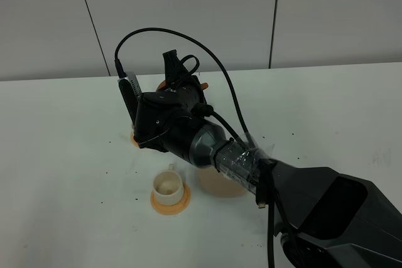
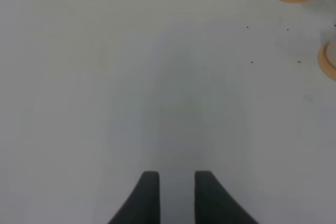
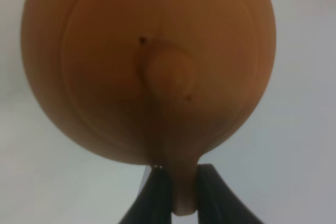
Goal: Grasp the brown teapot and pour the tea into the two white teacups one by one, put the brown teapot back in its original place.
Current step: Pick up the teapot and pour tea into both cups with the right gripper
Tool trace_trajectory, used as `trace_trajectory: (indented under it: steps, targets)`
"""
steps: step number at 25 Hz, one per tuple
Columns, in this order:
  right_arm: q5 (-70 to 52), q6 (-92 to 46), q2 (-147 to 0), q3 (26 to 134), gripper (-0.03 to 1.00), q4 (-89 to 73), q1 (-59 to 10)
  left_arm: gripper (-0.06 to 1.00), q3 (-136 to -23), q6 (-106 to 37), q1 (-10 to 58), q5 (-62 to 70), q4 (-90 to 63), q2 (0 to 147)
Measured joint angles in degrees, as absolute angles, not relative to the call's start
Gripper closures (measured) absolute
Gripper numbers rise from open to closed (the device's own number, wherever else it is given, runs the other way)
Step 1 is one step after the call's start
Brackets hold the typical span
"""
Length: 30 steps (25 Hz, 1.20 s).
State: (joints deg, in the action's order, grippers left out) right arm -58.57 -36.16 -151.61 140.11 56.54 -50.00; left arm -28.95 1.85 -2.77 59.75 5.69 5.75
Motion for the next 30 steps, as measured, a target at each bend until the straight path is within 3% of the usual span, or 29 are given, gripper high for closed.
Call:
trace_trajectory:
  steps: [30]
  targets:
    - [-58.4, -35.55, -151.61, 140.11, 0.87, 58.17, -50.0, 0.71, -28.95, 1.85, -2.77, 59.75, 5.69, 5.75]
